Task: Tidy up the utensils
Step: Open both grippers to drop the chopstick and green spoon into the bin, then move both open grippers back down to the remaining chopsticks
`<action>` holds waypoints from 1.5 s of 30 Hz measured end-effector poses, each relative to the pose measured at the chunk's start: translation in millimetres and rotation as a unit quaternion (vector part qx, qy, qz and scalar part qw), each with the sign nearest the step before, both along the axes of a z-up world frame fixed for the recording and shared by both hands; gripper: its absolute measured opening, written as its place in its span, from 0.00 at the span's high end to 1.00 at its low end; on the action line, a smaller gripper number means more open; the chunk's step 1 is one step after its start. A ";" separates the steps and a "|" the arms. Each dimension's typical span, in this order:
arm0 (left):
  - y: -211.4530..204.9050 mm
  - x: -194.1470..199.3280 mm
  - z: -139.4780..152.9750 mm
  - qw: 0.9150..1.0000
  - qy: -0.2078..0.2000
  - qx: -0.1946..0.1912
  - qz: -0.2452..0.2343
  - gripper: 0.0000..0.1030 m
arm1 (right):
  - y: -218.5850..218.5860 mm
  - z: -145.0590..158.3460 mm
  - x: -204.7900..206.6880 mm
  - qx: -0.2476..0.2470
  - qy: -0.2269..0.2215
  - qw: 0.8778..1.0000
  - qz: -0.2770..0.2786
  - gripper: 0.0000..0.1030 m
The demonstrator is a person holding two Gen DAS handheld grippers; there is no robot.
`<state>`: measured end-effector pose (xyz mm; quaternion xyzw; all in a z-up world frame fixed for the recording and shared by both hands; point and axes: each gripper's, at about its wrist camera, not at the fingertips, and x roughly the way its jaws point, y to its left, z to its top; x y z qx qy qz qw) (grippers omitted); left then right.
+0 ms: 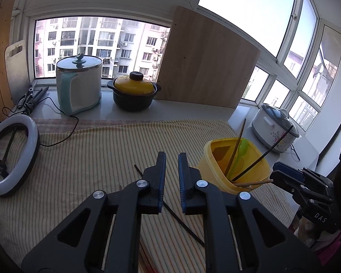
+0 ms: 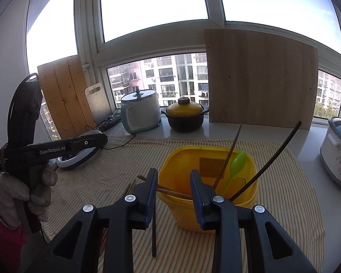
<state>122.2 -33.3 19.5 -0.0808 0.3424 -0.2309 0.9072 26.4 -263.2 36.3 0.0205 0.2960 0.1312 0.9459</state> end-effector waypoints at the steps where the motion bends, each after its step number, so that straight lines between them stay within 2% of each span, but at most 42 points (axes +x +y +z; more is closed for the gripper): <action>1: 5.5 -0.8 -3.6 1.000 0.003 0.002 0.005 0.92 | 3.8 -0.7 -2.1 -0.003 0.001 1.000 0.006 0.71; 10: 39.1 -6.2 -38.9 0.999 0.042 0.014 0.030 0.92 | 37.5 -13.1 -16.4 -0.033 0.008 0.998 0.055 0.71; 16: 44.0 -6.9 -70.5 0.996 0.079 0.028 0.023 0.92 | 59.5 -16.1 -27.2 -0.052 -0.007 0.995 0.084 0.71; 19: 43.1 -5.4 -89.9 0.994 0.105 0.027 0.016 0.92 | 71.8 -22.0 -30.5 -0.059 0.000 0.993 0.103 0.71; 23: 39.8 -4.6 -112.2 0.990 0.136 0.024 0.006 0.92 | 86.9 -40.1 -28.0 -0.069 0.031 0.988 0.132 0.71; 27: 36.0 -3.1 -127.7 0.987 0.156 0.026 -0.002 0.92 | 95.6 -68.7 -19.8 -0.071 0.084 0.984 0.144 0.71; 30: 33.3 -1.2 -136.8 0.986 0.167 0.030 -0.003 0.92 | 98.1 -89.7 -10.8 -0.070 0.124 0.980 0.142 0.71; 35: 27.1 0.1 -146.6 0.984 0.175 0.037 -0.009 0.92 | 92.4 -116.6 3.8 -0.078 0.163 0.976 0.121 0.71; 45: 19.1 4.6 -152.2 0.983 0.170 0.067 -0.008 0.92 | 75.6 -147.1 24.6 -0.080 0.200 0.973 0.086 0.71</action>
